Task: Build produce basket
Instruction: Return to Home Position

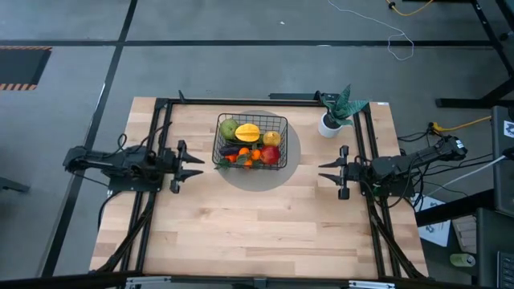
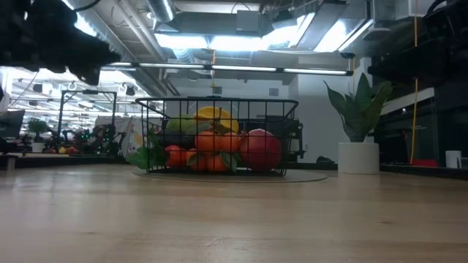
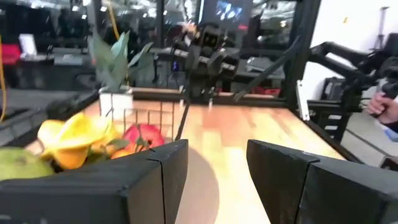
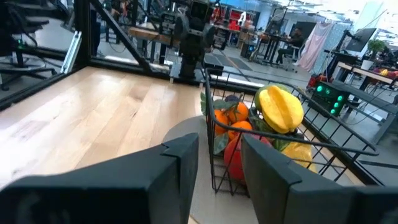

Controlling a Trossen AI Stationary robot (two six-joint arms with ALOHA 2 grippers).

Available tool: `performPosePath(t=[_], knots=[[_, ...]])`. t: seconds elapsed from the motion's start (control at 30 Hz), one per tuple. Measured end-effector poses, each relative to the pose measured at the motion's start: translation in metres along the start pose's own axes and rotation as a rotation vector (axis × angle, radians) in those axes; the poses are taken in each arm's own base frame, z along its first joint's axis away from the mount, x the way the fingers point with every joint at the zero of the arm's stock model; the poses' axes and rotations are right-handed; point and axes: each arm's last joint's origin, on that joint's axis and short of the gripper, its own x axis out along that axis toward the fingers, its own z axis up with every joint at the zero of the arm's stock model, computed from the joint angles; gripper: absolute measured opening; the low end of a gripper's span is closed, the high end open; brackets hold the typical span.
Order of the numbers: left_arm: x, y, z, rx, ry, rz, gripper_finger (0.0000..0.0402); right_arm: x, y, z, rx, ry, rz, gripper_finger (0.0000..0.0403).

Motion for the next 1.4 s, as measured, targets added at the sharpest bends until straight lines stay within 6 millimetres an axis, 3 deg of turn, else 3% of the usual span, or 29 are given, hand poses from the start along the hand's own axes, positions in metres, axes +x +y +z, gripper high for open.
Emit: performPosePath(t=[0.27, 1.07, 1.4], knots=[[0.0001, 0.0063, -0.0070, 0.006, 0.071, 0.066, 0.0153, -0.0004, 0.0014, -0.0095, -0.020, 0.091, 0.015, 0.0122], [0.0000, 0.0059, -0.0081, -0.026, 0.086, 0.035, 0.0153, -0.0003, 0.0010, -0.0066, 0.059, 0.063, 0.008, 0.0122], [0.0000, 0.0059, -0.0082, -0.026, 0.086, 0.035, 0.0153, -0.0001, 0.0004, -0.0026, 0.257, 0.025, 0.001, 0.0122]])
